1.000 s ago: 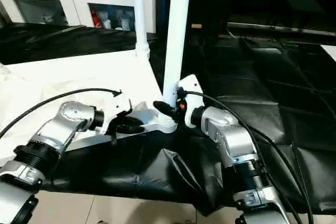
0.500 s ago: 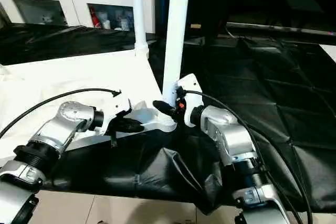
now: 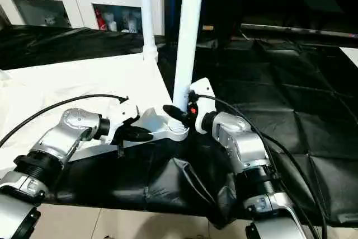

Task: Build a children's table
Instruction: Insert table leg to table base

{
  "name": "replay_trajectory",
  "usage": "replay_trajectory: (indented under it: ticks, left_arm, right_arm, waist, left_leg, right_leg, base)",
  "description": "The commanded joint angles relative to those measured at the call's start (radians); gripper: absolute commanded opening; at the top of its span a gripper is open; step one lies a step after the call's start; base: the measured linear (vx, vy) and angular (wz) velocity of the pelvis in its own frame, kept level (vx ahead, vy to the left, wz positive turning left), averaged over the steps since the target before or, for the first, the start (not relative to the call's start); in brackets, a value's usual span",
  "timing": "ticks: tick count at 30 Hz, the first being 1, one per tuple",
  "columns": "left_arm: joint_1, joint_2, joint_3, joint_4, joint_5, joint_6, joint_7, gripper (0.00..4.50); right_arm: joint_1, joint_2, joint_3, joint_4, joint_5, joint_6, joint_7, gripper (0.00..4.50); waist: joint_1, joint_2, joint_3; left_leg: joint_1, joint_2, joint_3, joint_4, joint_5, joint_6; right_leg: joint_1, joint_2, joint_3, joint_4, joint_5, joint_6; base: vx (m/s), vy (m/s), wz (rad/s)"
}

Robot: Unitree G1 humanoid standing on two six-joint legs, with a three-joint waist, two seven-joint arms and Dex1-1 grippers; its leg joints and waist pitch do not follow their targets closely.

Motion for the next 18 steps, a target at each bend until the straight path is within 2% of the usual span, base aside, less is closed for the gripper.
replay_trajectory:
  ticks: [1,3,6,7,9,13,15,16,17,18]
  left_arm:
    - [-0.014,-0.011,0.023,0.018,0.001,-0.025,0.036,0.00]
    - [-0.023,-0.018,0.031,0.030,0.004,-0.027,0.060,0.00]
    - [-0.030,-0.022,0.034,0.036,0.004,-0.028,0.071,0.00]
    - [-0.033,-0.023,0.035,0.038,0.004,-0.028,0.073,0.00]
    - [-0.038,-0.027,0.036,0.044,0.007,-0.033,0.085,0.00]
    - [-0.047,-0.029,0.039,0.055,0.011,-0.040,0.095,0.00]
    - [-0.054,-0.031,0.040,0.064,0.012,-0.043,0.096,0.00]
    - [-0.057,-0.031,0.038,0.067,0.015,-0.045,0.096,0.00]
    - [-0.060,-0.030,0.037,0.068,0.013,-0.042,0.086,0.00]
    - [-0.064,-0.029,0.034,0.071,0.017,-0.045,0.084,0.00]
  right_arm:
    - [0.036,0.011,-0.004,0.049,0.012,0.024,0.006,1.93]
    - [0.060,0.020,-0.035,0.048,0.039,0.025,0.008,1.93]
    - [0.087,0.020,-0.047,0.045,0.050,0.015,0.013,1.93]
    - [0.099,0.021,-0.050,0.044,0.052,0.010,0.013,1.93]
    - [0.131,0.021,-0.046,0.046,0.041,-0.019,0.016,1.93]
    - [0.162,0.026,-0.036,0.036,0.025,-0.045,0.013,1.93]
    - [0.177,0.031,-0.030,0.025,0.017,-0.059,0.005,1.92]
    - [0.179,0.031,-0.027,0.024,0.015,-0.061,0.004,1.91]
    - [0.179,0.027,-0.014,0.016,0.005,-0.064,0.003,1.91]
    - [0.175,0.023,-0.004,0.008,-0.002,-0.062,0.006,1.91]
  waist:
    - [0.002,0.012,-0.066]
    - [0.004,0.011,-0.065]
    - [0.007,0.011,-0.066]
    - [0.008,0.017,-0.066]
    - [0.008,0.011,-0.066]
    - [0.011,0.020,-0.066]
    - [0.012,0.020,-0.069]
    - [0.012,0.023,-0.068]
    - [0.011,0.019,-0.068]
    - [0.011,0.023,-0.068]
  left_leg:
    - [-0.001,-0.004,0.004,-0.071,-0.254,0.000]
    - [0.000,-0.004,0.004,-0.071,-0.257,0.005]
    - [0.000,-0.004,0.003,-0.072,-0.256,0.010]
    - [0.001,-0.004,0.003,-0.072,-0.258,0.009]
    - [0.000,-0.004,0.003,-0.073,-0.261,0.011]
    - [0.003,-0.003,0.002,-0.076,-0.271,0.014]
    - [0.004,-0.003,0.002,-0.078,-0.259,0.017]
    - [0.004,-0.002,0.002,-0.079,-0.260,0.017]
    - [0.003,-0.002,0.002,-0.079,-0.263,0.018]
    - [0.002,-0.003,0.001,-0.080,-0.265,0.018]
  right_leg:
    - [0.056,-0.049,0.042,-0.100,-0.335,-0.167]
    - [0.055,-0.050,0.041,-0.102,-0.349,-0.163]
    - [0.055,-0.051,0.040,-0.104,-0.368,-0.155]
    - [0.054,-0.051,0.040,-0.105,-0.373,-0.154]
    - [0.054,-0.050,0.039,-0.108,-0.384,-0.146]
    - [0.052,-0.052,0.038,-0.112,-0.396,-0.144]
    - [0.055,-0.051,0.037,-0.112,-0.369,-0.147]
    - [0.055,-0.052,0.037,-0.112,-0.364,-0.150]
    - [0.055,-0.051,0.037,-0.112,-0.364,-0.152]
    - [0.057,-0.052,0.037,-0.112,-0.375,-0.150]
  base:
    - [0.000,0.000,0.00]
    - [0.000,0.000,0.00]
    - [0.000,0.000,0.00]
    - [0.000,0.000,0.00]
    - [0.000,0.000,0.00]
    - [0.000,0.000,0.00]
    - [0.000,0.000,0.00]
    - [0.000,0.000,0.00]
    - [0.000,0.000,0.00]
    - [0.000,0.000,0.00]
